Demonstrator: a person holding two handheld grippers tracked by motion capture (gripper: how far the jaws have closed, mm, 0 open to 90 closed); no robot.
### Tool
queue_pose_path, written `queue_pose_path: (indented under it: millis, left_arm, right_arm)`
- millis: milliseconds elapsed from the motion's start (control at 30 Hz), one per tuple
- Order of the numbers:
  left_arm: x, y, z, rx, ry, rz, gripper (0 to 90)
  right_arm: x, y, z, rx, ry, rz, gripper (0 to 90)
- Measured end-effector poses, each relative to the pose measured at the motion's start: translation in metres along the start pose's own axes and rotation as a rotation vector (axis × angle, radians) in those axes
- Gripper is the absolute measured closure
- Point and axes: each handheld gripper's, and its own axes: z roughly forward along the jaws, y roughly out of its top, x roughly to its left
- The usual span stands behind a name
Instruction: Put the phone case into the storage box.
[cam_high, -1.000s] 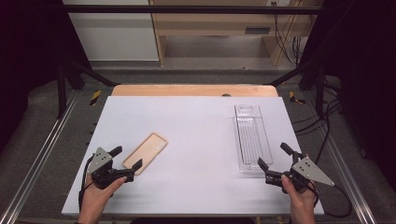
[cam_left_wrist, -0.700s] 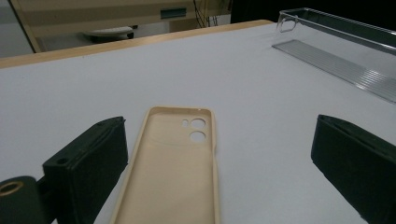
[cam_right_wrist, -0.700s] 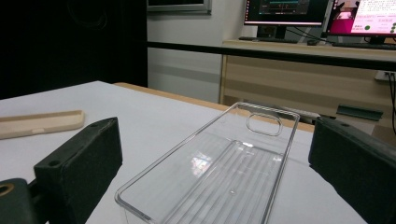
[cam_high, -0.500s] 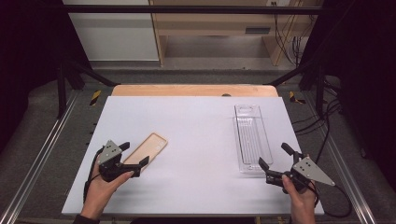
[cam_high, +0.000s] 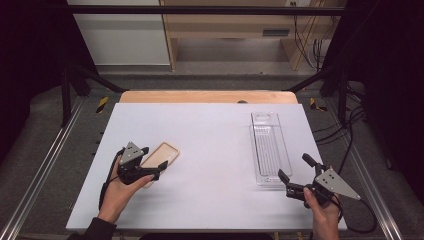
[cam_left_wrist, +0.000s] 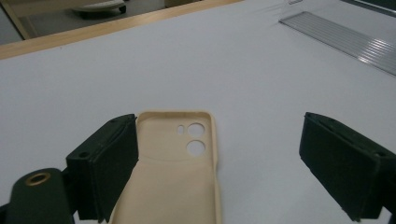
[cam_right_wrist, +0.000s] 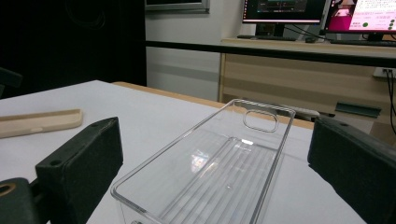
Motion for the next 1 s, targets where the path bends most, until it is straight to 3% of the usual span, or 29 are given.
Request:
queue_pose_path:
  millis: [100, 467, 733, 1000]
  left_arm:
    - [-0.003, 0.003, 0.004, 0.004, 0.015, -0.004, 15.7]
    - [-0.006, 0.006, 0.018, 0.068, 0.045, -0.021, 51.3]
    - [-0.002, 0.009, 0.023, 0.181, 0.024, -0.015, 76.2]
    - [0.004, 0.012, 0.028, 0.269, 0.007, -0.018, 89.7]
  right_arm:
    - [0.000, 0.000, -0.001, 0.002, -0.002, -0.007, 3.7]
    - [-0.001, -0.001, -0.001, 0.004, -0.006, 0.007, 3.5]
    - [0.000, -0.001, -0.001, 0.001, 0.002, 0.011, 3.6]
    - [0.001, 0.000, 0.000, -0.005, 0.001, 0.019, 3.7]
